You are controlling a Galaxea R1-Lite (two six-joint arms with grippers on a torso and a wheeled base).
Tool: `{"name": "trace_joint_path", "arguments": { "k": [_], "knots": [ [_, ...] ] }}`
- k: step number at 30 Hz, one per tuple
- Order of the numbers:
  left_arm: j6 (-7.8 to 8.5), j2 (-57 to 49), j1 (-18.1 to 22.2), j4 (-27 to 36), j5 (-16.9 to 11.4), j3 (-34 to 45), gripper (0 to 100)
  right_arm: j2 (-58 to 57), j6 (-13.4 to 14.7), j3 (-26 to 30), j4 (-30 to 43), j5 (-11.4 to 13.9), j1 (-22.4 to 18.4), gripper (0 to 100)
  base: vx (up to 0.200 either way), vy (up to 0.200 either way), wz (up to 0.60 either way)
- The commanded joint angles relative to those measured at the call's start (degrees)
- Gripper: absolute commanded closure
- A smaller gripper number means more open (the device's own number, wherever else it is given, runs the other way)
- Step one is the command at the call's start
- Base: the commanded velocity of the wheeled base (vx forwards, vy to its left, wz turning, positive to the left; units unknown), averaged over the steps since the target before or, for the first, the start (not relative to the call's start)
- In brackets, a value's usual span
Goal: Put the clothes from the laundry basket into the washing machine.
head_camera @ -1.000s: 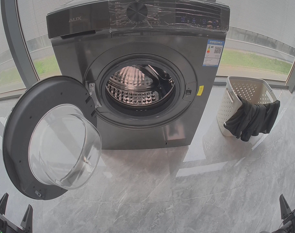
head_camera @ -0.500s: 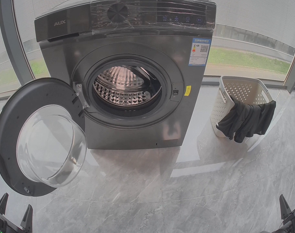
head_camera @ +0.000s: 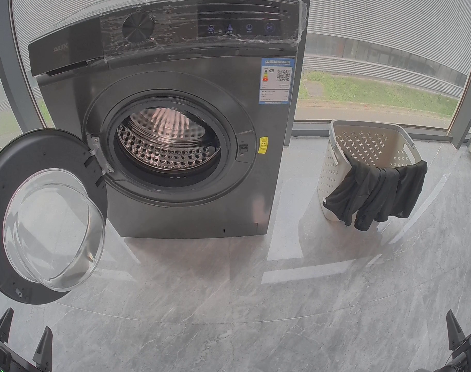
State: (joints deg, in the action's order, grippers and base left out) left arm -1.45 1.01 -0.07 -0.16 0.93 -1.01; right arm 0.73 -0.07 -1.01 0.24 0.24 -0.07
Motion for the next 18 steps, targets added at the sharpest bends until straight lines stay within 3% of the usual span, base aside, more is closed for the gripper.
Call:
{"name": "trace_joint_path", "arguments": {
  "k": [1,6,18],
  "knots": [
    [-0.04,-1.01,-0.01,-0.02,0.04,0.92,0,-0.73,-0.01,0.84,0.02,0.11,-0.01,0,0.200,0.000,0.00],
    [-0.04,-1.01,-0.01,-0.02,0.04,0.92,0,-0.73,-0.01,0.84,0.02,0.02,-0.01,0,0.200,0.000,0.00],
    [-0.04,-1.01,-0.01,-0.02,0.04,0.92,0,-0.73,-0.01,0.84,0.02,0.11,-0.01,0,0.000,0.000,0.00]
  ]
}}
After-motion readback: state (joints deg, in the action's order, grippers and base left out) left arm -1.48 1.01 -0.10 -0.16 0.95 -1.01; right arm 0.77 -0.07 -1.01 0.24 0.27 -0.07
